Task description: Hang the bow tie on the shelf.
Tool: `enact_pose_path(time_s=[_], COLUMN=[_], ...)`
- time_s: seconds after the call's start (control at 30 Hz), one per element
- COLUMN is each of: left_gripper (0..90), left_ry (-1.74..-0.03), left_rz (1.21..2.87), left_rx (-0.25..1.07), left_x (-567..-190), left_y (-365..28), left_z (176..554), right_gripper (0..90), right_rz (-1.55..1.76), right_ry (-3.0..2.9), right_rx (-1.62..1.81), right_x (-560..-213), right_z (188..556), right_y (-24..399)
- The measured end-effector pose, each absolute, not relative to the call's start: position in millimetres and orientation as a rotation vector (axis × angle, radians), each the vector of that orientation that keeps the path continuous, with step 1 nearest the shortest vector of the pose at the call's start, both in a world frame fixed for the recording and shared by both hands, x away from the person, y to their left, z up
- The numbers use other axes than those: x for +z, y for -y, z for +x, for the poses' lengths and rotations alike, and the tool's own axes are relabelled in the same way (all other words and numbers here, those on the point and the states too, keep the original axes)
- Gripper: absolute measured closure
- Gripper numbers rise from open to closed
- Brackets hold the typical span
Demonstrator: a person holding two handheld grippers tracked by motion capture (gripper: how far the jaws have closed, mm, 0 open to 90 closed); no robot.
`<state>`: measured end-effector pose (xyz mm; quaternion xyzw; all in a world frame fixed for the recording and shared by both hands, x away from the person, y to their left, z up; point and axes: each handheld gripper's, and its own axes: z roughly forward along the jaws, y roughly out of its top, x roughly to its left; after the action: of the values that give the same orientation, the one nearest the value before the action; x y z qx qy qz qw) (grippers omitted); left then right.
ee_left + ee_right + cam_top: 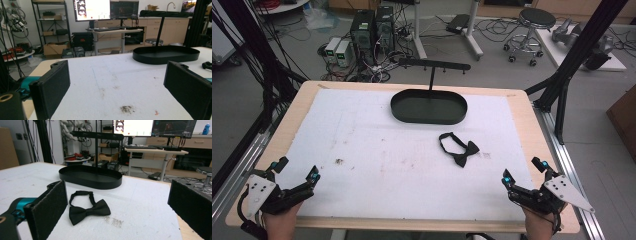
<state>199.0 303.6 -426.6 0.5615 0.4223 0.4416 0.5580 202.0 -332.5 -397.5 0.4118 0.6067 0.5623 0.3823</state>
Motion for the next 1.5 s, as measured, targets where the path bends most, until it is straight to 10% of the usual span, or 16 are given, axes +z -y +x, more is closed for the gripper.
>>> enact_pose_path(time_s=[1.5], left_gripper=[7.2], left_ry=[-0.984], left_rz=[1.356], left_rx=[1.037], left_x=[-428], left_y=[-299], left_z=[205], right_gripper=[5.7], right_rz=[1.481], right_ry=[-1.817], right_rx=[1.113], right_x=[-412], right_z=[314], right_y=[229])
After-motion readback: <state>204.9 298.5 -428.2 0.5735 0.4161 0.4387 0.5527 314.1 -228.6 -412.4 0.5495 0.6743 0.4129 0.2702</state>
